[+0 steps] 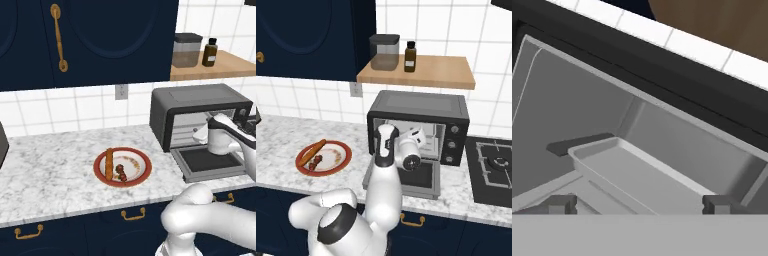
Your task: Pick up the kebab skewer and baguette bread, and place them inside the toaster oven. Close the toaster oven door and start by setting the timer.
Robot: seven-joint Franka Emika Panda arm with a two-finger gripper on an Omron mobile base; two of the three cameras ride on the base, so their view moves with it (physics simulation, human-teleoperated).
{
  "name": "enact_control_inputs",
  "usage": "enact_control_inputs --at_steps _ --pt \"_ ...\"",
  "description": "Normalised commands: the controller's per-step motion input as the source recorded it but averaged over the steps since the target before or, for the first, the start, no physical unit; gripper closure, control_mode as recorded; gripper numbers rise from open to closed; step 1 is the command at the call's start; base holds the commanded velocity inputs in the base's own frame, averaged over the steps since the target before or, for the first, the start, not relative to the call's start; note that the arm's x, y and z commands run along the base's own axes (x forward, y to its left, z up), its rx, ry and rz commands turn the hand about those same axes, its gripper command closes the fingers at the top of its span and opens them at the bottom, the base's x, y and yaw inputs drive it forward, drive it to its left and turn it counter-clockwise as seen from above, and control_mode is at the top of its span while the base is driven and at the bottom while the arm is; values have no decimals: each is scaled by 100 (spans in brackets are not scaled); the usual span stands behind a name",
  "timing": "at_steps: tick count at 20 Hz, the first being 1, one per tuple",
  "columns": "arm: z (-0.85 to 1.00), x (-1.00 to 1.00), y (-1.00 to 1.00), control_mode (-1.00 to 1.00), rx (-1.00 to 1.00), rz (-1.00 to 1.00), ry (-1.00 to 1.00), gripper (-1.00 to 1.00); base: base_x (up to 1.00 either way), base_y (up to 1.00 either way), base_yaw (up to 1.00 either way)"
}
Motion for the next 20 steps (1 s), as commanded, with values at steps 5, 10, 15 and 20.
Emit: enact_control_inputs --at_steps 5,10,15,20 --pt "-27 41 -11 -100 -1 0 0 -100 0 0 0" --pt "-26 36 -14 -100 -1 0 0 -100 0 0 0" --pt "-25 34 -12 -100 0 0 0 -100 0 0 0" --pt "-12 43 -13 -100 -3 0 0 -100 0 0 0"
